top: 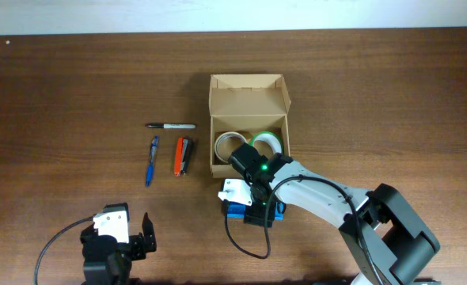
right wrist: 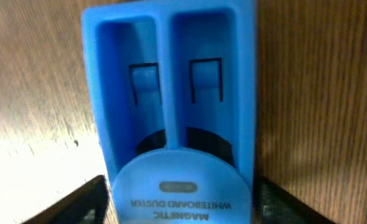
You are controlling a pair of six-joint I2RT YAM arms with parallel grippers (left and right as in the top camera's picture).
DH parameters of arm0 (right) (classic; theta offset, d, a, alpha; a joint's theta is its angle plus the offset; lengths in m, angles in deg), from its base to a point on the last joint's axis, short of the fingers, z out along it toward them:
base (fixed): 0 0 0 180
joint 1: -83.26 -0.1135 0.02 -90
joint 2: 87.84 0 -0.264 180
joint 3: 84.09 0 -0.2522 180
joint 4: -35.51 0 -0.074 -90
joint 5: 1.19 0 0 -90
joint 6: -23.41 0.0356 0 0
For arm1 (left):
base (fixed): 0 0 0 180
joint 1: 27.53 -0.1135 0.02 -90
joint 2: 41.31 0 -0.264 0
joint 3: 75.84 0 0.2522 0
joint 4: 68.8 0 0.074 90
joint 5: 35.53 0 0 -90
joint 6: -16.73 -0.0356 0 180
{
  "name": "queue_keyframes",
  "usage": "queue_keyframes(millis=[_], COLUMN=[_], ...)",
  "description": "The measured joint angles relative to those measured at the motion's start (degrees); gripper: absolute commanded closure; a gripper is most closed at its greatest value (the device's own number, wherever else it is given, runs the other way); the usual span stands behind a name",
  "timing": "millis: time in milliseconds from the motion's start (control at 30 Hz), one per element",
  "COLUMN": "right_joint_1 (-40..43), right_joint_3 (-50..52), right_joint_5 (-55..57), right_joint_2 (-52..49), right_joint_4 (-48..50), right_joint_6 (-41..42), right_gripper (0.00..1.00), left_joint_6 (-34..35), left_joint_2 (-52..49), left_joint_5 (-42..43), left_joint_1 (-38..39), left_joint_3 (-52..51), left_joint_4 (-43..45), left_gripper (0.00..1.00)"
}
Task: Pack container
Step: 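Move the right gripper down onto the blue duster and grasp it, then lift the blue duster into the box and release it on the tapes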
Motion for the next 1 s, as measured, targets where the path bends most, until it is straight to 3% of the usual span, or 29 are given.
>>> queue_keyframes(millis=[167, 333, 667, 1000], right_joint_1=[0.0, 0.0, 0.0, 0.0], right_joint_3=[0.0, 0.0, -1.5, -16.9], right_joint_5=[0.0, 0.0, -2.9, -10.8], right_joint_2=[0.0, 0.0, 0.0, 0.0], right_joint_4=[0.0, 0.0, -3.4, -15.9], right_joint_6=[-0.2, 0.1, 2.5, 3.3], right_gripper=[0.55, 0.62, 0.63, 0.64], left_joint_6=[0.0, 0.0, 0.0, 0.0], left_joint_2=[0.0, 0.0, 0.0, 0.0], left_joint_5=[0.0, 0.0, 0.0, 0.0], left_joint_1=[0.0, 0.0, 0.0, 0.0], left_joint_3=[0.0, 0.0, 0.0, 0.0], left_joint_4=[0.0, 0.0, 0.0, 0.0], left_gripper=[0.01, 0.0, 0.0, 0.0])
